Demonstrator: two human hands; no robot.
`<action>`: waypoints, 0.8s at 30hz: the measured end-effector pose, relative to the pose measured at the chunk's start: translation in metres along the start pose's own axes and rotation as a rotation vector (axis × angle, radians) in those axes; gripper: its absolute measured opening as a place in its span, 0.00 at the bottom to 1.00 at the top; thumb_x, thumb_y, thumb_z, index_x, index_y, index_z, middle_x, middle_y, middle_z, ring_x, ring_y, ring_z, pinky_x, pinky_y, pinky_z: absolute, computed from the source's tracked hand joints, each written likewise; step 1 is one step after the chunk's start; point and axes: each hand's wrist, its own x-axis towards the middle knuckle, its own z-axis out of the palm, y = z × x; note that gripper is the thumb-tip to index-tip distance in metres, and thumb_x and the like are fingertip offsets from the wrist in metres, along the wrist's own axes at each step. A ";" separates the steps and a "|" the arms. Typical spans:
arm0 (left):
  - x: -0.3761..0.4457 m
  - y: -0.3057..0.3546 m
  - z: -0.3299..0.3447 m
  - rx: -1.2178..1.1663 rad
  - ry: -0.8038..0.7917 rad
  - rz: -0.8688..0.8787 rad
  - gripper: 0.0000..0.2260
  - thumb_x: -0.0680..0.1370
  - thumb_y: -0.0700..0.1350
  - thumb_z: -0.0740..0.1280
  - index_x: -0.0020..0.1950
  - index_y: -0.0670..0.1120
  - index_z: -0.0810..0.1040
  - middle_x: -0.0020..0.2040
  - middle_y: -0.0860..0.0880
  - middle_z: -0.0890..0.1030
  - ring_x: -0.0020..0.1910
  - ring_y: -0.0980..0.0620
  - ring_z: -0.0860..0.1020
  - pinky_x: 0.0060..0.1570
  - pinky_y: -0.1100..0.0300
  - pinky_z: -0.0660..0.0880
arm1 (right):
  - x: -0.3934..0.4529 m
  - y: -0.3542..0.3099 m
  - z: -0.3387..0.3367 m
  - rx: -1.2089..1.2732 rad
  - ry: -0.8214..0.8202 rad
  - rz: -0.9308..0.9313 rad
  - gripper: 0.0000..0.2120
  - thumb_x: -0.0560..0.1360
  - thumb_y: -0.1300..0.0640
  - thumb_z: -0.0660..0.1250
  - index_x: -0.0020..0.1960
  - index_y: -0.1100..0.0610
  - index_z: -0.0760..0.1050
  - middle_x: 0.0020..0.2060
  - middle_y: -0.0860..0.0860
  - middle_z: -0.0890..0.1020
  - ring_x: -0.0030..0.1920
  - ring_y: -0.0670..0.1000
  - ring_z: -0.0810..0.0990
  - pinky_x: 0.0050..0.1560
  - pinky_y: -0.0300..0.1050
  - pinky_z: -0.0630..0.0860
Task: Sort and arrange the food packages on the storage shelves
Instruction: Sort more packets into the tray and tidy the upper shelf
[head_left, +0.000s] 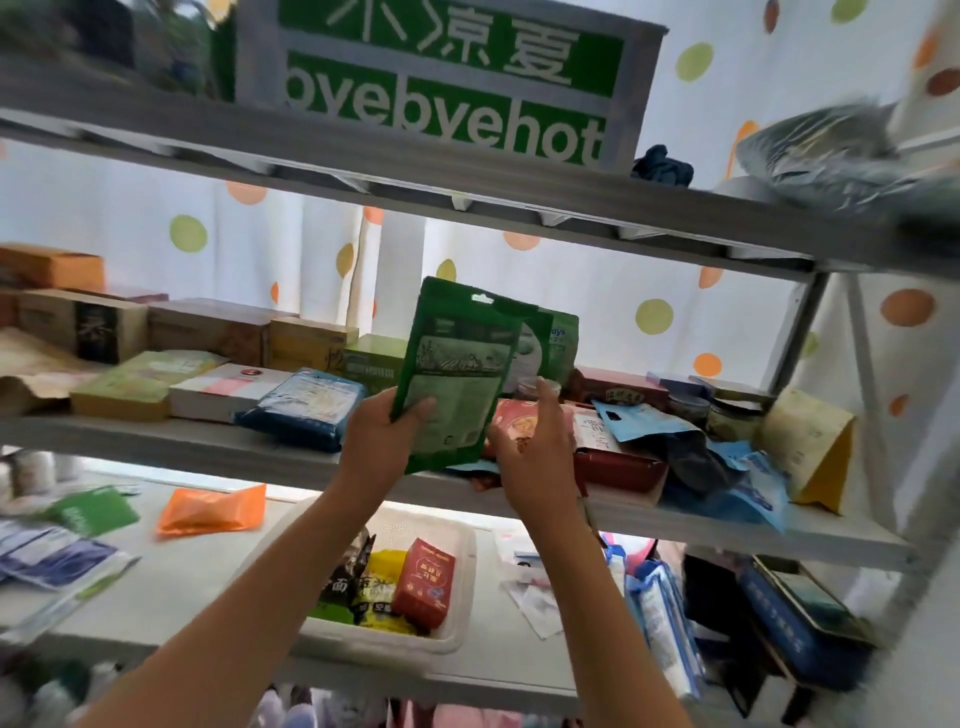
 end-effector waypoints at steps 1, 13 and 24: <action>-0.008 0.009 -0.005 -0.074 -0.018 -0.044 0.03 0.80 0.45 0.67 0.48 0.52 0.80 0.46 0.53 0.83 0.47 0.54 0.81 0.39 0.64 0.78 | -0.004 -0.005 -0.001 0.047 -0.039 0.045 0.33 0.78 0.55 0.71 0.78 0.53 0.60 0.73 0.51 0.70 0.72 0.52 0.67 0.70 0.48 0.69; -0.093 0.037 -0.125 -0.552 -0.161 -0.333 0.09 0.71 0.42 0.72 0.48 0.40 0.83 0.45 0.43 0.86 0.44 0.45 0.86 0.37 0.57 0.83 | -0.088 -0.082 0.009 0.548 -0.304 0.353 0.11 0.78 0.59 0.70 0.60 0.56 0.80 0.53 0.53 0.87 0.54 0.55 0.85 0.54 0.55 0.82; -0.164 0.013 -0.252 -0.397 0.001 -0.395 0.07 0.78 0.44 0.70 0.53 0.43 0.82 0.46 0.46 0.87 0.44 0.47 0.86 0.40 0.58 0.83 | -0.203 -0.156 0.094 0.737 -0.358 0.457 0.13 0.80 0.62 0.66 0.64 0.62 0.77 0.57 0.60 0.84 0.57 0.61 0.84 0.54 0.57 0.82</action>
